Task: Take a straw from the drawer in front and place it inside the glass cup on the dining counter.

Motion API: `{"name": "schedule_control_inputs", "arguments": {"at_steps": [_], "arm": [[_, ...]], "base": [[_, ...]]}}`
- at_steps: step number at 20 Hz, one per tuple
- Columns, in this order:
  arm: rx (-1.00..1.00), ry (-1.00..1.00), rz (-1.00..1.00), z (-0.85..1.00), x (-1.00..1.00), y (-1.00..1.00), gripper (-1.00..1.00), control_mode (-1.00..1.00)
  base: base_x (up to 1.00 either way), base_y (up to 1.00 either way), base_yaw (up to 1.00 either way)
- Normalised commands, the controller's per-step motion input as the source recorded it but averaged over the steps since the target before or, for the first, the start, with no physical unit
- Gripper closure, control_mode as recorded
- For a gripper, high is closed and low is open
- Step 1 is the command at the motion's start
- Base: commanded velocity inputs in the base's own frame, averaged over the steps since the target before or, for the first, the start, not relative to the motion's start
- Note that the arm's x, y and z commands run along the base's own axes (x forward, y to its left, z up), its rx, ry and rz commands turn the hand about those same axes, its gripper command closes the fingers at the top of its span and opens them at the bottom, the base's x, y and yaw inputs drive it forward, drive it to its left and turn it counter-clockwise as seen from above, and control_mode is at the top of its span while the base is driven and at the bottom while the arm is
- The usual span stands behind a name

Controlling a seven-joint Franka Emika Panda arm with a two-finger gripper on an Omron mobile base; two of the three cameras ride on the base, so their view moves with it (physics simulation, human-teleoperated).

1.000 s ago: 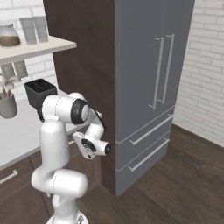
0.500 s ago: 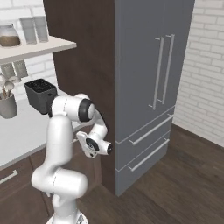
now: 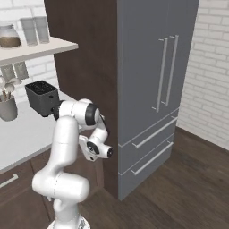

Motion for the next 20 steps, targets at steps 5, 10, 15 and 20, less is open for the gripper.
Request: {"name": "schedule_control_inputs", "arguments": {"at_steps": [5, 10, 15, 20], "arm": [[0.0, 0.0, 0.0, 0.0, 0.2, 0.16, -1.0, -1.0], [0.0, 0.0, 0.0, -0.05, 0.17, 0.23, -1.0, -1.0], [-0.02, 0.0, 0.0, -0.19, 0.22, 0.33, -1.0, -1.0], [-0.07, 0.0, 0.0, -0.4, 0.21, 0.3, -1.0, -1.0]], "base": [[0.0, 0.0, 0.0], [0.0, 0.0, 0.0], [0.0, 0.0, 0.0], [0.0, 0.0, 0.0]]}}
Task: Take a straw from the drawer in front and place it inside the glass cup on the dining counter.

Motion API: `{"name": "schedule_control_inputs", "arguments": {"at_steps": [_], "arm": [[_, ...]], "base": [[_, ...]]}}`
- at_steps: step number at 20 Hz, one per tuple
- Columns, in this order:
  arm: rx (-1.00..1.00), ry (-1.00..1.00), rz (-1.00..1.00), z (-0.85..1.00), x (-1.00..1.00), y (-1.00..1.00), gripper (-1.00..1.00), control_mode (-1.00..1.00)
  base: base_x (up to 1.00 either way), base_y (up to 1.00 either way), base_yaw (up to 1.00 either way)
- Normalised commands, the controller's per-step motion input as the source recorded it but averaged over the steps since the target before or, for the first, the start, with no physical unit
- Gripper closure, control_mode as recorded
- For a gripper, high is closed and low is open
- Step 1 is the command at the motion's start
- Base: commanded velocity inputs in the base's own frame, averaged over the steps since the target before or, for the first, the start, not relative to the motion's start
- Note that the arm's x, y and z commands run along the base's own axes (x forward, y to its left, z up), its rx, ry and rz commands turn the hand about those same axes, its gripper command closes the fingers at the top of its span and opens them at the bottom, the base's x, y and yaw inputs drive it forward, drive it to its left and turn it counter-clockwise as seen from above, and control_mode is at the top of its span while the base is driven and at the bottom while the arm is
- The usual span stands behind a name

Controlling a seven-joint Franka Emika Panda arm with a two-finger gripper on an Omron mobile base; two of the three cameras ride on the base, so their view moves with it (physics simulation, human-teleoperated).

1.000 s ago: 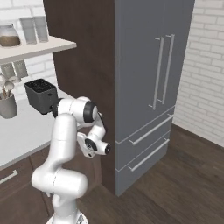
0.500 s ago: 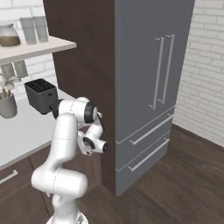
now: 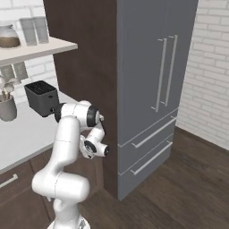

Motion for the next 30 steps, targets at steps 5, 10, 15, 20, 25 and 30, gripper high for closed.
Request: {"name": "schedule_control_inputs", "arguments": {"at_steps": [5, 10, 15, 20, 25, 30], "arm": [[-0.24, 0.06, 0.0, -0.4, 0.21, 0.49, 1.0, -1.0], [-0.34, 0.14, -0.04, -0.44, 0.23, 0.66, 1.0, -1.0], [-0.43, 0.13, -0.09, -0.48, 0.1, 0.63, 1.0, -1.0], [-0.65, 0.13, -0.22, -0.66, -0.03, 0.38, 1.0, -1.0], [-0.84, 0.12, -0.33, -0.83, -0.35, 0.08, 1.0, -1.0], [-0.86, 0.01, -0.38, -1.0, -0.72, -0.13, 1.0, -1.0]], "base": [[0.0, 0.0, 0.0], [0.0, 0.0, 0.0], [0.0, 0.0, 0.0], [0.0, 0.0, 0.0], [0.0, 0.0, 0.0], [0.0, 0.0, 0.0]]}}
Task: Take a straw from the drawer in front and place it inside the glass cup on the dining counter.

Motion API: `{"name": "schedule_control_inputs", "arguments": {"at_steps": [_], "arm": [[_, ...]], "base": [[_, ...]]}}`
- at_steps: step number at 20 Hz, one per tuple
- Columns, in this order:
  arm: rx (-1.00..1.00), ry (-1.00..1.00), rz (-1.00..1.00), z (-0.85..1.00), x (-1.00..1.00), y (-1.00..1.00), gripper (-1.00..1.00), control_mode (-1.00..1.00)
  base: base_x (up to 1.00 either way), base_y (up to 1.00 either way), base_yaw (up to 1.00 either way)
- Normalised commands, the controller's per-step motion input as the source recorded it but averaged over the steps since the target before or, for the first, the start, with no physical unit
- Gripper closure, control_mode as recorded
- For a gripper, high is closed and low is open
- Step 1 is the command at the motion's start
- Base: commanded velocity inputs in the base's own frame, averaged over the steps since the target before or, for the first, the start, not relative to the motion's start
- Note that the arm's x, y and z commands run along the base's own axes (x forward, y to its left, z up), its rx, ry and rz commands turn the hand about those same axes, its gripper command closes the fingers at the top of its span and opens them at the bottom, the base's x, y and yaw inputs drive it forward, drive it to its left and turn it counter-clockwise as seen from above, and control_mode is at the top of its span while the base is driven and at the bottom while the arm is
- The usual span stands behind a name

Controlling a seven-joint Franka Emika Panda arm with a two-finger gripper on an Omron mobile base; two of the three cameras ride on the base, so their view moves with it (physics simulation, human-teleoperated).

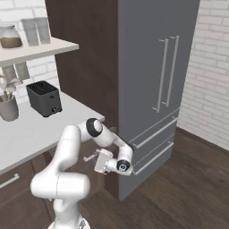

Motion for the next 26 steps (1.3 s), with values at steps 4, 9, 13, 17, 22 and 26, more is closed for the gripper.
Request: {"name": "schedule_control_inputs", "arguments": {"at_steps": [4, 9, 13, 17, 22, 26], "arm": [[-0.83, 0.0, -0.38, -1.0, -0.83, -0.28, 1.0, -1.0], [-0.82, -0.01, -0.37, -1.0, -0.88, -0.43, 1.0, -1.0], [-0.81, -0.01, -0.36, -1.0, -0.89, -0.47, 1.0, -1.0], [-0.79, 0.0, -0.35, -1.0, -0.8, -0.58, 1.0, -1.0], [-0.73, 0.1, -0.33, -0.47, -0.5, -0.61, 1.0, -1.0], [-0.75, 0.27, -0.28, 0.1, -0.28, -0.15, -1.0, -1.0]], "base": [[0.0, 0.0, 0.0], [0.0, 0.0, 0.0], [0.0, 0.0, 0.0], [0.0, 0.0, 0.0], [0.0, 0.0, 0.0], [0.0, 0.0, 0.0]]}}
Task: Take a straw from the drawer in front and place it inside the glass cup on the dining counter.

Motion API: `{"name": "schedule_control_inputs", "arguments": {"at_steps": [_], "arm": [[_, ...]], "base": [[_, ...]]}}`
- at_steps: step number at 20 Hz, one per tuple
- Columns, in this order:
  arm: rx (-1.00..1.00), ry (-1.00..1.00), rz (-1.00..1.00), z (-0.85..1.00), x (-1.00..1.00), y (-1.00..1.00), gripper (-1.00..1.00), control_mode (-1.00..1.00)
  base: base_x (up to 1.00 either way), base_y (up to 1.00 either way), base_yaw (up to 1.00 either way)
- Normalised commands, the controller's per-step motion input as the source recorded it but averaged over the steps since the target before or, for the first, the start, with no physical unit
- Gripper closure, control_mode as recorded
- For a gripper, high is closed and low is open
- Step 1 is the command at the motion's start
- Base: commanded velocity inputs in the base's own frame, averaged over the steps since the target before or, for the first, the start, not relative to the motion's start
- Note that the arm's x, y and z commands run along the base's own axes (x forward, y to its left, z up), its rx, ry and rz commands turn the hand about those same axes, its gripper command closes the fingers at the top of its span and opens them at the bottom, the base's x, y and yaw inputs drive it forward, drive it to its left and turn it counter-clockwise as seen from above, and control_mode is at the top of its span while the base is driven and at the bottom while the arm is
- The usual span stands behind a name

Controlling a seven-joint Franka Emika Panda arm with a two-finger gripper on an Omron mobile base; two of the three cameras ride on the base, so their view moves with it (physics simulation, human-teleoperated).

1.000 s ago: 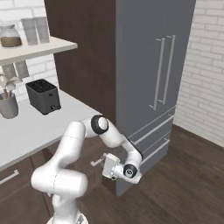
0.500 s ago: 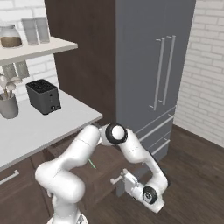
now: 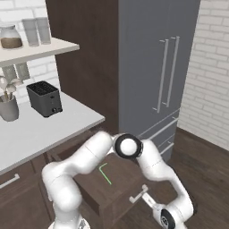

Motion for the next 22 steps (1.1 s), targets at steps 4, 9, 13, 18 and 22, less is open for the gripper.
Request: {"name": "schedule_control_inputs", "arguments": {"at_steps": [4, 9, 13, 18, 22], "arm": [[-0.62, 0.53, -0.17, 0.67, 0.0, 0.0, -1.0, -1.0], [-0.54, 0.6, -0.08, 0.93, 0.0, 0.0, -1.0, -1.0], [-0.46, 0.46, -0.03, 1.0, 0.0, 0.15, -1.0, -1.0], [-0.43, 0.4, 0.01, 1.0, -0.01, 0.66, -1.0, -1.0], [-0.37, 0.38, 0.02, 0.98, 0.0, 1.0, -1.0, -1.0]], "base": [[0.0, 0.0, 0.0], [0.0, 0.0, 0.0], [0.0, 0.0, 0.0], [0.0, 0.0, 0.0], [0.0, 0.0, 0.0]]}}
